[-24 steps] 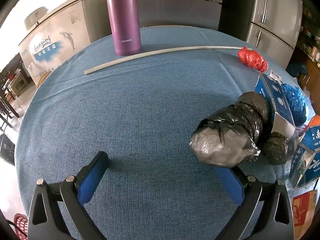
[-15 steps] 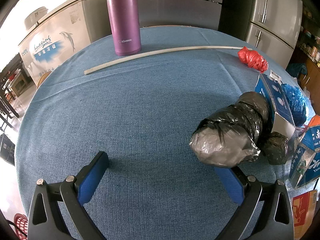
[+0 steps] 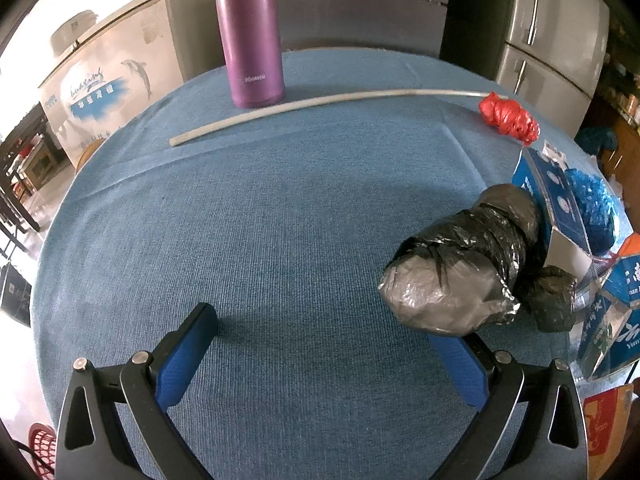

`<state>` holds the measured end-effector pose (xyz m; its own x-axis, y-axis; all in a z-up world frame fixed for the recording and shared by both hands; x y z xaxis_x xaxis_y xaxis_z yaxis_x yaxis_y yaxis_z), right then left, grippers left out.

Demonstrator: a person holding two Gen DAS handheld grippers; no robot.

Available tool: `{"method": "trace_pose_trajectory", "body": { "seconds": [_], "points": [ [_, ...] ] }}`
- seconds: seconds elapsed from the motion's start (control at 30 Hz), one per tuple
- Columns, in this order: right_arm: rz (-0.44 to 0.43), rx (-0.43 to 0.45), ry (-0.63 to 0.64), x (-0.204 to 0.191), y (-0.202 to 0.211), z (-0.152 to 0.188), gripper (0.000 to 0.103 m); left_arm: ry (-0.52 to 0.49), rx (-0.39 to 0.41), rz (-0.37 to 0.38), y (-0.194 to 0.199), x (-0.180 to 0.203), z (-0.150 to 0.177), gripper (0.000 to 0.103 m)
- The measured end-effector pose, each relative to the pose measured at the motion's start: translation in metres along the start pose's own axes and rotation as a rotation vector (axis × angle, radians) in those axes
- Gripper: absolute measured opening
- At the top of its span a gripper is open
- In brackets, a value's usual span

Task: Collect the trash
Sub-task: 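Move both tools toward the trash on the table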

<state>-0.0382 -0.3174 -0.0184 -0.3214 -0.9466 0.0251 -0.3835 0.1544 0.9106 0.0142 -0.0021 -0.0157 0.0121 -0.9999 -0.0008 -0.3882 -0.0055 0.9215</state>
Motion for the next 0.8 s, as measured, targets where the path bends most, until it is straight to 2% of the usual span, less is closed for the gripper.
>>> {"method": "trace_pose_trajectory", "body": {
  "seconds": [0.03, 0.1, 0.2, 0.37, 0.5, 0.8],
  "points": [
    [-0.002, -0.005, 0.004, 0.003, 0.002, 0.001, 0.103, -0.004, -0.013, -0.004, -0.001, 0.0, 0.0, 0.103],
    [0.001, -0.025, -0.005, 0.007, 0.006, 0.009, 0.103, -0.024, -0.011, -0.059, 0.008, -0.001, 0.004, 0.103],
    [0.006, -0.032, -0.013, 0.015, 0.015, 0.019, 0.103, -0.044, 0.081, -0.104, 0.043, -0.007, 0.011, 0.103],
    [-0.027, 0.066, 0.003, 0.023, 0.064, 0.027, 0.103, -0.058, 0.218, -0.164, 0.115, -0.008, 0.025, 0.103],
    [-0.072, 0.146, 0.063, 0.011, 0.109, 0.035, 0.103, -0.055, 0.263, -0.178, 0.157, -0.012, 0.037, 0.103],
    [-0.15, 0.255, 0.158, -0.02, 0.189, 0.061, 0.103, -0.036, 0.326, -0.166, 0.218, -0.014, 0.067, 0.103]
  ]
}}
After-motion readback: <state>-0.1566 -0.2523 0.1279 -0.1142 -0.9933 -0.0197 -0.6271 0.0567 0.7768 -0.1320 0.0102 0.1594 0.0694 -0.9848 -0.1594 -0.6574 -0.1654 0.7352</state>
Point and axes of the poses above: each gripper's, at about its wrist camera, not at the fingertips, and y roughly against the way its jaws point, x to its right, z to its underside, the point moved 2 cm from there along -y, roughly the way its jaws point, and after that the axes turned 11 degrees about -x, right-handed, at the moved point
